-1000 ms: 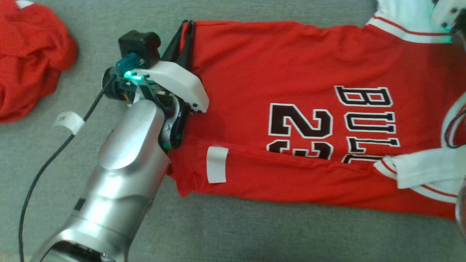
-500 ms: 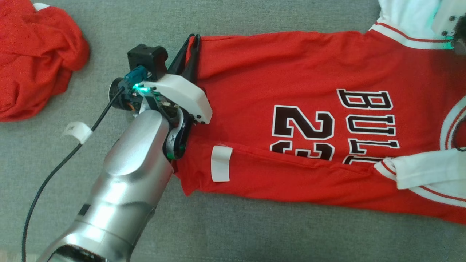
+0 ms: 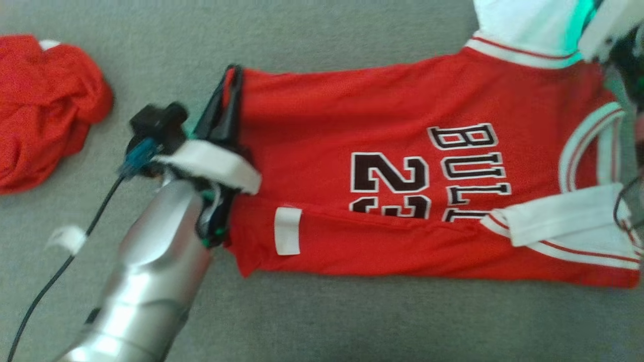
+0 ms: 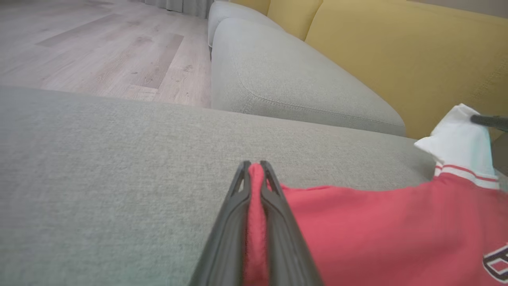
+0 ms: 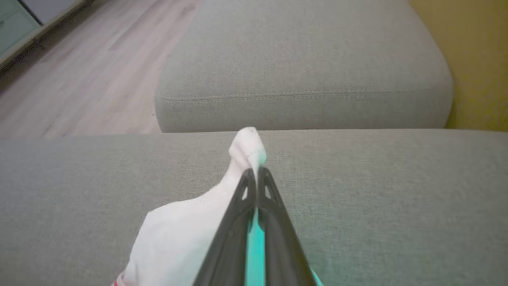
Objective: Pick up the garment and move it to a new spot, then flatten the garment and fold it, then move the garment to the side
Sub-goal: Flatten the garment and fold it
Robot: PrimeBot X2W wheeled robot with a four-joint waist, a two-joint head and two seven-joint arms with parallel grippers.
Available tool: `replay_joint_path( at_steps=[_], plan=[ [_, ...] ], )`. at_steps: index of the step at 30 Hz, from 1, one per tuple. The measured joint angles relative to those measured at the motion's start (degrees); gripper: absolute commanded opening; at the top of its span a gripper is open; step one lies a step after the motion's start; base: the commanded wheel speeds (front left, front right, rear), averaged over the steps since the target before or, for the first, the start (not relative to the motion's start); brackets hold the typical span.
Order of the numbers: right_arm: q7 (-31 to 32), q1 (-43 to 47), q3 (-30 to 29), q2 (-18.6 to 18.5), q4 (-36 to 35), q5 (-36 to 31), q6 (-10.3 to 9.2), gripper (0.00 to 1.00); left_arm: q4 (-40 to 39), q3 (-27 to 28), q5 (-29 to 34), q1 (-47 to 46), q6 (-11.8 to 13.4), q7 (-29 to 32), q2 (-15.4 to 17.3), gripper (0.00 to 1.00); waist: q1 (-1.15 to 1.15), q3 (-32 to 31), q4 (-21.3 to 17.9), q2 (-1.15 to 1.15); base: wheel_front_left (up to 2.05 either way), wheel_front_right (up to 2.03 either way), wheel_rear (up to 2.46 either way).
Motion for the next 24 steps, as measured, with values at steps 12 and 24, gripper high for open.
replay_joint_path(
  at_steps=[12, 24],
  plan=[
    [10.5, 24.6, -1.8, -1.0, -25.8, 2.9, 0.00, 0.00, -2.6, 2.5, 0.6, 10.3, -2.6, -2.2, 8.5, 0.00, 0.00, -6.4, -8.8, 0.00, 0.00, 0.00, 0.00],
    [20.7, 46.7, -9.5, 7.2, -45.2, -1.7, 0.00, 0.95, -3.5, 7.4, 3.3, 19.5, -3.1, -2.2, 8.3, 0.00, 0.00, -11.8, -12.2, 0.00, 0.00, 0.00, 0.00]
  ],
)
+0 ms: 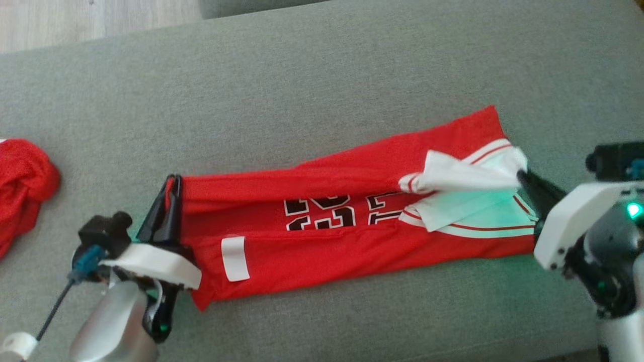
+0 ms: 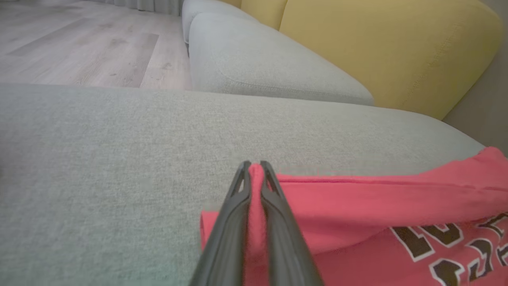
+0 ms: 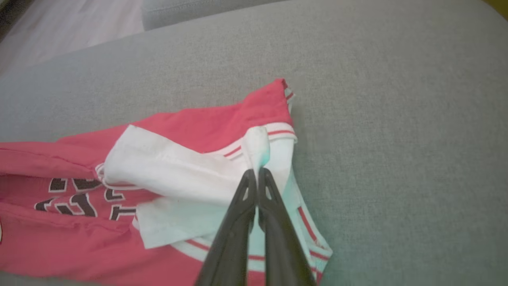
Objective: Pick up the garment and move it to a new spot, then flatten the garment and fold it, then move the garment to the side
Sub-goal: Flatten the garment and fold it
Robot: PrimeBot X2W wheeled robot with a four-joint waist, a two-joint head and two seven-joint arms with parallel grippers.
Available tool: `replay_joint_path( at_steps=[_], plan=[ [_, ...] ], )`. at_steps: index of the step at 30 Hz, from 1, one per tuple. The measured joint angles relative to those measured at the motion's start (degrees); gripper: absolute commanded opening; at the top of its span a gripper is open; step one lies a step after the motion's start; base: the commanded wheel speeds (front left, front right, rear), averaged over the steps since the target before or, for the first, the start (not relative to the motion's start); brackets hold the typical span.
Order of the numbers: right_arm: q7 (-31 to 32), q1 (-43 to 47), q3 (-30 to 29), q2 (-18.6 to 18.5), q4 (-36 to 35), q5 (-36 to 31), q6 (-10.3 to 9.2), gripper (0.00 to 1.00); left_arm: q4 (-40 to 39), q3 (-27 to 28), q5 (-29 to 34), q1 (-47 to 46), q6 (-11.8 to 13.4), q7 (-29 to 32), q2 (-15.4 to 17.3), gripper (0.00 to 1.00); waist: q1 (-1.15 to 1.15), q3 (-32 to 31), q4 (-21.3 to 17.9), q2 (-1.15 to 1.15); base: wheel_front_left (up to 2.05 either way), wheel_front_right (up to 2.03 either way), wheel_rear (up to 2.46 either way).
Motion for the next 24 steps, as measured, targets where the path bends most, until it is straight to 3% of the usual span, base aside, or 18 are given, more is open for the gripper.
replay_joint_path(
  at_steps=[1, 2, 3, 9, 13, 24],
  plan=[
    [0.5, 0.9, -0.1, 0.3, -0.5, -0.3, 0.00, 1.00, 0.2, 0.3, 0.2, 0.4, 0.0, 0.0, -0.3, 0.35, 0.00, -0.2, -0.1, 0.00, 0.00, 0.00, 0.00],
    [0.7, 1.8, -0.3, 0.5, -1.0, -0.5, 0.00, 1.00, 0.2, 0.6, 0.6, 0.9, 0.0, 0.0, -0.5, 0.60, 0.00, -0.4, -0.1, 0.00, 0.00, 0.00, 0.00],
    [0.7, 2.4, -0.6, 0.7, -1.4, -0.8, 0.00, 1.00, 0.2, 1.0, 0.9, 1.3, 0.0, 0.0, -0.7, 1.00, 0.00, -0.6, -0.1, 0.00, 0.00, 0.00, 0.00],
    [-1.6, 3.8, -2.7, 2.2, -3.1, -2.5, 0.01, 1.00, -0.9, 3.9, 1.8, 3.8, 0.9, 0.0, -2.0, 1.00, 0.00, -1.9, 0.2, 0.00, 0.00, 0.00, 0.00],
    [-3.9, 3.8, -4.6, 2.8, -1.9, -4.0, 0.01, 1.00, -6.4, 8.5, 3.8, 6.5, 2.3, 0.0, -3.3, 1.00, 0.00, -3.2, 0.8, 0.00, 0.00, 0.00, 0.00],
    [-6.1, -1.9, -7.2, 5.4, 13.5, -8.5, 0.00, 1.00, -11.9, 13.4, 8.2, 10.0, 2.4, -0.2, -4.2, 1.00, 0.00, -4.1, 3.7, 0.00, 0.00, 0.00, 0.00]
  ],
)
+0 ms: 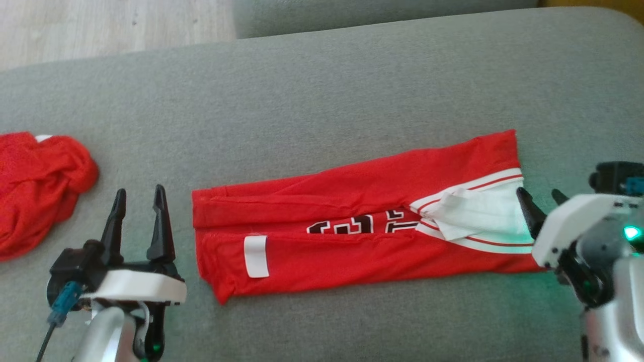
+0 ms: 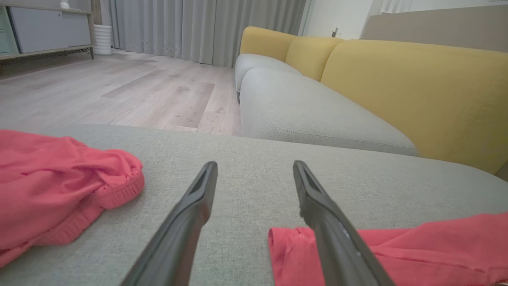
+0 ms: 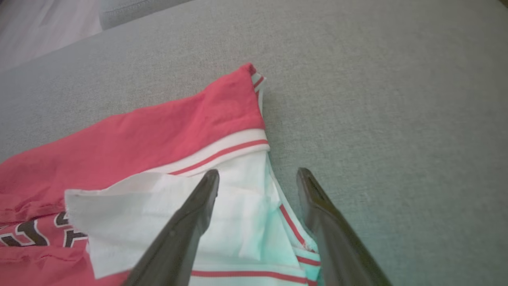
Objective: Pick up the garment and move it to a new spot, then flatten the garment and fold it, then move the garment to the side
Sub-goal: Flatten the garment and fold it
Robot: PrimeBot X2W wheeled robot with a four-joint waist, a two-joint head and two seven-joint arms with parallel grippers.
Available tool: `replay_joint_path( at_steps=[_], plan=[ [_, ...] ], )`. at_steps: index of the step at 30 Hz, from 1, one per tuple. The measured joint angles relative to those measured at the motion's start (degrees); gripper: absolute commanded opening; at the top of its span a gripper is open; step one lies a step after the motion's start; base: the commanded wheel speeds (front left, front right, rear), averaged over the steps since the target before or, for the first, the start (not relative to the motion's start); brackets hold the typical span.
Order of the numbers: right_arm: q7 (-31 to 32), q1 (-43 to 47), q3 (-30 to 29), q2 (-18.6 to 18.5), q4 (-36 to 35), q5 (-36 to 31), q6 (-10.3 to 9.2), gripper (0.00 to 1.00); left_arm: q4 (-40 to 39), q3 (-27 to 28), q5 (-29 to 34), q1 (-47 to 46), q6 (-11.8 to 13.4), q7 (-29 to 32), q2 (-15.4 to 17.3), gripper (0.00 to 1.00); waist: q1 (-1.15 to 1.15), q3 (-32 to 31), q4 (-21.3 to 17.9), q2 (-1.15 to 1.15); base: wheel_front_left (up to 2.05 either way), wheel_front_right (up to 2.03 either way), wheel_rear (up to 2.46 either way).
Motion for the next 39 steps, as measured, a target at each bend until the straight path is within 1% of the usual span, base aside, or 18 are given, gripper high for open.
replay_joint_path(
  at_steps=[7, 10, 13, 16, 17, 18, 19, 23, 28, 31, 32, 33, 34, 35, 39],
  plan=[
    [-2.6, -6.6, -0.5, 0.4, 12.9, -2.7, 0.00, 1.00, -0.1, 0.2, 0.5, 0.0, 0.0, 0.0, 0.0, 1.00, 0.01, 1.7, 1.8, 0.00, 0.00, 0.00, 0.00],
    [-3.9, -8.6, -0.7, 0.4, 17.5, -3.8, 0.00, 1.00, 0.2, 0.2, 0.5, -0.2, -0.4, 0.0, 0.0, 1.00, 0.01, 2.4, 2.4, 0.00, 0.00, 0.00, 0.00],
    [-3.6, -10.6, 0.1, -0.3, 20.9, -4.6, 0.00, 1.00, 0.5, 0.2, 0.5, -0.2, -0.4, 0.0, -0.1, 1.00, 0.00, 2.7, 3.1, 0.00, 0.00, 0.00, 0.00],
    [-1.2, -12.0, 1.8, -1.2, 22.6, -4.2, 0.00, 1.00, 0.7, 0.2, 0.5, -0.2, -0.5, 0.0, -0.3, 1.00, 0.01, 2.5, 3.4, 0.00, 0.00, 0.00, 0.00],
    [-0.3, -12.3, 2.6, -1.7, 22.8, -3.7, 0.00, 0.87, 0.8, 0.2, 0.5, -0.2, -0.5, 0.0, -0.4, 1.00, 0.00, 2.4, 3.4, 0.00, 0.00, 0.00, 0.00],
    [0.4, -12.4, 3.4, -2.0, 22.9, -3.2, 0.00, 0.25, 0.9, 0.2, 0.5, -0.2, -0.5, 0.0, -0.5, 1.00, 0.00, 2.2, 3.3, 0.00, 0.00, 0.00, 0.00],
    [1.0, -12.5, 4.4, -2.2, 23.0, -2.8, 0.00, 0.00, 1.0, 0.2, 0.5, -0.2, -0.5, 0.0, -0.5, 1.00, 0.00, 2.1, 3.2, 0.00, 0.00, 0.00, 0.00],
    [1.5, -12.6, 6.9, -2.7, 22.4, -0.6, 0.00, 0.00, 1.0, 0.5, 0.5, -0.1, -0.5, 0.0, -0.6, 1.00, 0.01, 1.5, 2.6, 0.00, 0.00, 0.00, 0.00],
    [1.3, -10.1, 7.2, -5.5, 18.2, -0.5, 0.00, 0.00, 1.0, 1.4, 0.5, 0.1, -0.5, 0.0, -0.6, 1.00, 0.01, 0.4, 1.5, 0.00, 0.00, 0.00, 0.00],
    [1.7, -9.0, 4.3, -8.0, 13.7, -1.5, 0.00, 0.00, 0.6, 2.1, 0.5, 1.0, -0.5, 0.0, -0.7, 1.00, 0.01, -0.2, 0.8, 0.00, 0.00, 0.00, 0.00],
    [2.7, -8.8, 1.9, -9.8, 10.4, -2.6, 0.00, 0.00, 0.4, 2.3, 0.6, 2.1, -0.4, 0.0, -1.0, 1.00, 0.00, -0.6, 0.3, 0.00, 0.00, 0.00, 0.00],
    [3.2, -8.7, 0.8, -10.6, 8.9, -3.4, 0.00, 0.00, 0.3, 2.3, 0.8, 2.6, -0.4, 0.0, -1.1, 1.00, 0.00, -0.8, 0.1, 0.00, 0.00, 0.00, 0.00],
    [3.2, -8.7, 0.8, -10.6, 8.9, -3.4, 0.00, 0.00, 0.3, 2.3, 0.8, 2.6, -0.4, 0.0, -1.1, 1.00, 0.00, -0.8, 0.1, 0.00, 0.00, 0.00, 0.00],
    [4.4, -8.1, -1.4, -12.1, 6.7, -4.7, 0.00, 0.00, 0.2, 2.3, 0.9, 3.4, -0.4, 0.0, -1.3, 1.00, 0.00, -1.1, -0.2, 0.00, 0.00, 0.00, 0.00],
    [5.4, -7.2, -3.7, -13.1, 4.5, -5.1, 0.00, 0.00, 0.1, 2.3, 0.9, 3.5, -0.4, 0.0, -1.5, 1.00, 0.00, -1.3, -0.3, 0.00, 0.00, 0.00, 0.00]
  ],
)
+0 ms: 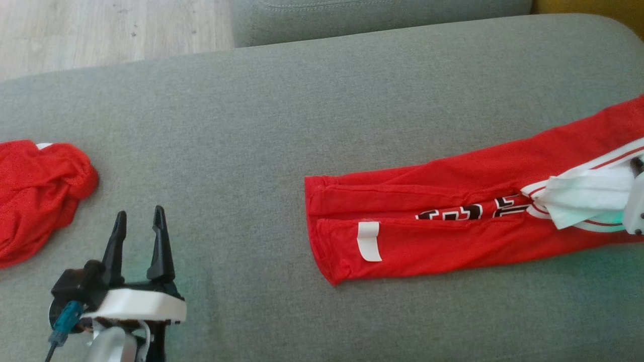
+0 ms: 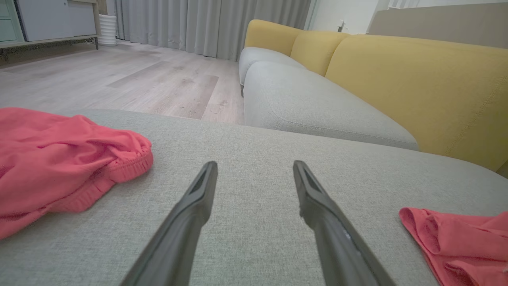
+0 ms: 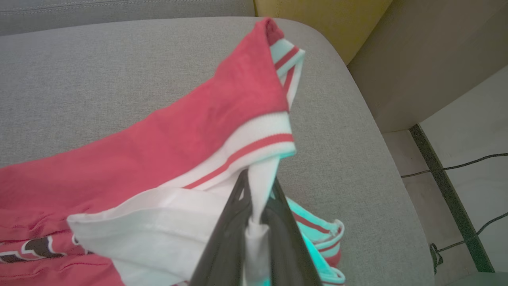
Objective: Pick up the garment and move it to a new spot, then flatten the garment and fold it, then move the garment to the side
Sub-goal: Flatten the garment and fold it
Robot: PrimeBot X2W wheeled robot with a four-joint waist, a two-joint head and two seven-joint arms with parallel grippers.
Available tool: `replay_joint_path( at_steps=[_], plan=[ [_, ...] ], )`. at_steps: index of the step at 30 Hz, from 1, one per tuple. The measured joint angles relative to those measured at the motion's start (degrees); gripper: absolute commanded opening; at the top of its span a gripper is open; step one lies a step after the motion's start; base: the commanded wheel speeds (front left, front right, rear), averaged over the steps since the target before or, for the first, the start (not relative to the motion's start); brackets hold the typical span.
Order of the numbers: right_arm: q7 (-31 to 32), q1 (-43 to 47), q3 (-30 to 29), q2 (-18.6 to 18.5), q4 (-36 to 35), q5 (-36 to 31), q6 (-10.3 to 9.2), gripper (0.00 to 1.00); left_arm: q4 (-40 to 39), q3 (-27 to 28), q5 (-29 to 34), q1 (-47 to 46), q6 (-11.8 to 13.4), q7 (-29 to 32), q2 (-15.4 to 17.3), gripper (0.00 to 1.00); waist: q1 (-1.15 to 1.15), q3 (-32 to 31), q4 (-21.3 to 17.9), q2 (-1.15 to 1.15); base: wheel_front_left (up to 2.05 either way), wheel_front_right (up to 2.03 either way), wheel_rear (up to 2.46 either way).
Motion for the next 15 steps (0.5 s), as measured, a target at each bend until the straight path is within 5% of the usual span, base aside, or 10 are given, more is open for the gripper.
replay_joint_path(
  at_steps=[8, 15],
  plan=[
    [4.1, 2.1, 3.4, 3.5, -7.3, 1.2, 0.00, 0.00, 0.0, -0.1, 0.0, 0.0, 0.0, 0.0, -0.2, 1.00, 0.00, -1.0, 0.8, 0.00, 0.00, 0.00, 0.00],
    [6.2, 5.6, 16.8, 9.0, -15.6, 5.3, 0.00, 0.00, 0.1, -0.2, 0.0, 0.2, 0.0, 0.0, -0.2, 1.00, 0.00, -2.0, 1.5, 0.00, 0.00, 0.00, 0.00]
  ],
)
